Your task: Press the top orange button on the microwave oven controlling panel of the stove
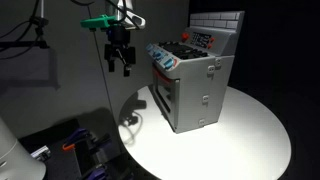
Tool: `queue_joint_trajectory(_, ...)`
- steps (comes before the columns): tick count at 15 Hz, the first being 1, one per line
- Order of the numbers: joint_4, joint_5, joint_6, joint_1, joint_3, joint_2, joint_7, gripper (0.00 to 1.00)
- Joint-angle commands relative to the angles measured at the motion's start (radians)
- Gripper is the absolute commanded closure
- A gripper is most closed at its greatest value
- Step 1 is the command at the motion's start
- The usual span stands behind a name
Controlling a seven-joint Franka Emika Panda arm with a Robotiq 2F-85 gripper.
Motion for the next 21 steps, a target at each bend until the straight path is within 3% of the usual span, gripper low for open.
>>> queue_joint_trajectory(1, 0.002, -0.001, -0.001, 0.004, -0.004, 0.0, 0.001, 0.0)
queue_joint_trajectory(11, 0.024, -0.015, 0.004, -0.003, -0.005, 0.011, 0.008, 0.0)
queue_joint_trajectory(21, 0.182, -0.032, 0.057, -0.043, -0.019, 0.051, 0.071, 0.0)
